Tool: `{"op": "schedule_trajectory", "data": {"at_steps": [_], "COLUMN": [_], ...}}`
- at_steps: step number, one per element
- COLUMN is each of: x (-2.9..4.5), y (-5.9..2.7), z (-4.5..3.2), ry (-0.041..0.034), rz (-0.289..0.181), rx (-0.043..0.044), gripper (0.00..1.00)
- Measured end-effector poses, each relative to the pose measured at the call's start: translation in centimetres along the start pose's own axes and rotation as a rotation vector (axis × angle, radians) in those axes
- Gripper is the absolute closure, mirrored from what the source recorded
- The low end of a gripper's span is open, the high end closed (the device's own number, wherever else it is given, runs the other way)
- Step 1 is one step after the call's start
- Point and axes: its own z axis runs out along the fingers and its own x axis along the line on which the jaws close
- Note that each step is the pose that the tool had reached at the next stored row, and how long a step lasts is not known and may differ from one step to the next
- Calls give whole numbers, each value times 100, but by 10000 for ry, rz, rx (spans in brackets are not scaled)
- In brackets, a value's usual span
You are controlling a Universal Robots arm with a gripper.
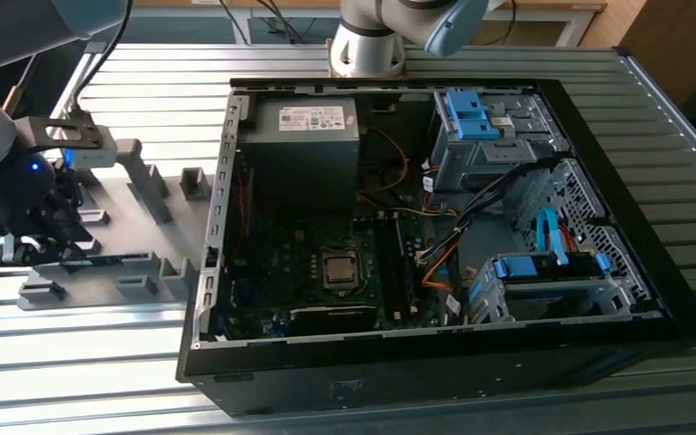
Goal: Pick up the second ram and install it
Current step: 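Pick up the second ram and move it above second insertion slot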
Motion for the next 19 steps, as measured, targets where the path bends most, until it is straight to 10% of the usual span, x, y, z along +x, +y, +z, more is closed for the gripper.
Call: {"op": "schedule_trajectory", "data": {"at_steps": [19], "x": [33], "y": [1], "z": [208], "ry": [39], "rz": [-36], "rx": [-1], "gripper": [78]}}
